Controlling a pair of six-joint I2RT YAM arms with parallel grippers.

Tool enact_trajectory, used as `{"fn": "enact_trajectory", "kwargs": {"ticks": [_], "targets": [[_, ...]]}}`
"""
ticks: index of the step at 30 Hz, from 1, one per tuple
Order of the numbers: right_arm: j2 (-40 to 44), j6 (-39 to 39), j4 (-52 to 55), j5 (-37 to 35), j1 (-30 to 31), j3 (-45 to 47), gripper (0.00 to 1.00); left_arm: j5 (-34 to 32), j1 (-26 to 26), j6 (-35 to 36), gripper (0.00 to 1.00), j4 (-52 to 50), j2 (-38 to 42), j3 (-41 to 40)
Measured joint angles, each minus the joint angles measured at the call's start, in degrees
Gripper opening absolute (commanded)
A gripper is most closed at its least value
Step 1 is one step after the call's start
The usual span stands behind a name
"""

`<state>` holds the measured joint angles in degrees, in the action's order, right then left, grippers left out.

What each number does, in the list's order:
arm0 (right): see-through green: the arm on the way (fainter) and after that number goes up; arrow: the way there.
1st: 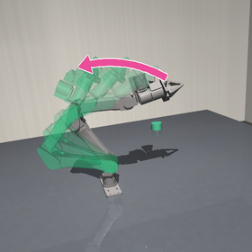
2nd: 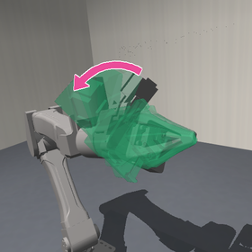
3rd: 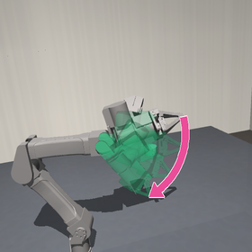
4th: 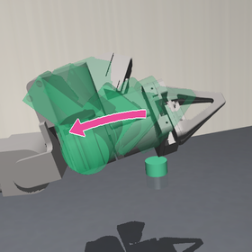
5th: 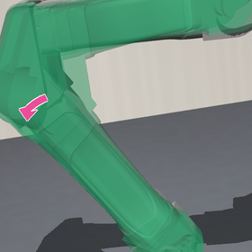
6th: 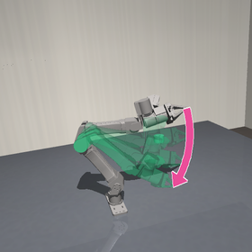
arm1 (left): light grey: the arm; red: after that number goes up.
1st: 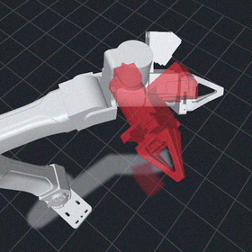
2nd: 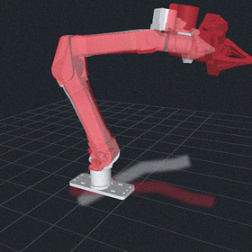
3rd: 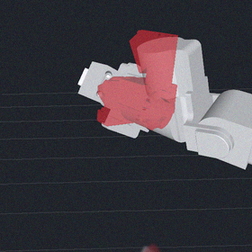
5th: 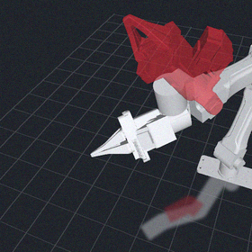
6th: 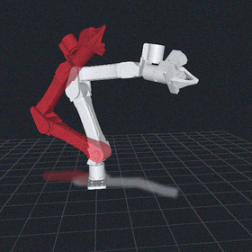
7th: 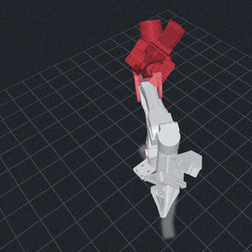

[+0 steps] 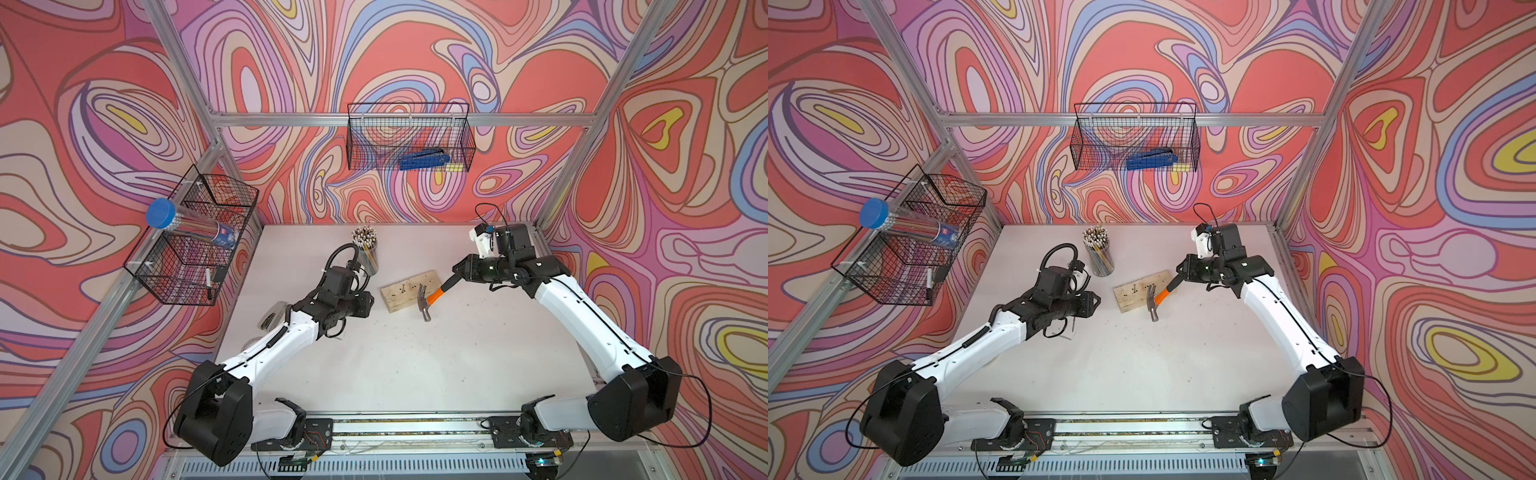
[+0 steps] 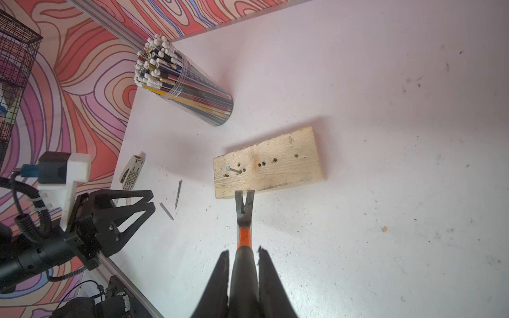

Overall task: Use a claw hammer to pull out a nail
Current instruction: Adjust the mounting plate at the center of the board.

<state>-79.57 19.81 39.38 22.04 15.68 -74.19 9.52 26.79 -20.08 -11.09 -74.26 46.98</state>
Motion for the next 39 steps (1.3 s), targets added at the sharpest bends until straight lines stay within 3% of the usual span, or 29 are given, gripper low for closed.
{"fn": "enact_trajectory", "kwargs": {"ticks": [10,19,29,39], "targets": [[0.4,-1.1,-1.8,-3.0,0.0,0.8,0.0,-3.0,4.2,2.5,0.41,7.3,0.0,-1.4],[4.3,-1.5,-2.6,-6.4,0.0,6.0,0.0,-5.7,4.3,2.9,0.42,10.4,-7.5,0.3],[5.2,-1.5,-2.4,-8.2,0.0,7.3,0.0,-9.3,4.2,3.3,0.48,12.5,-21.0,5.8],[6.7,-1.5,-1.2,-10.3,0.0,7.8,0.0,-11.2,3.0,2.3,0.47,13.4,-26.5,12.3]]}}
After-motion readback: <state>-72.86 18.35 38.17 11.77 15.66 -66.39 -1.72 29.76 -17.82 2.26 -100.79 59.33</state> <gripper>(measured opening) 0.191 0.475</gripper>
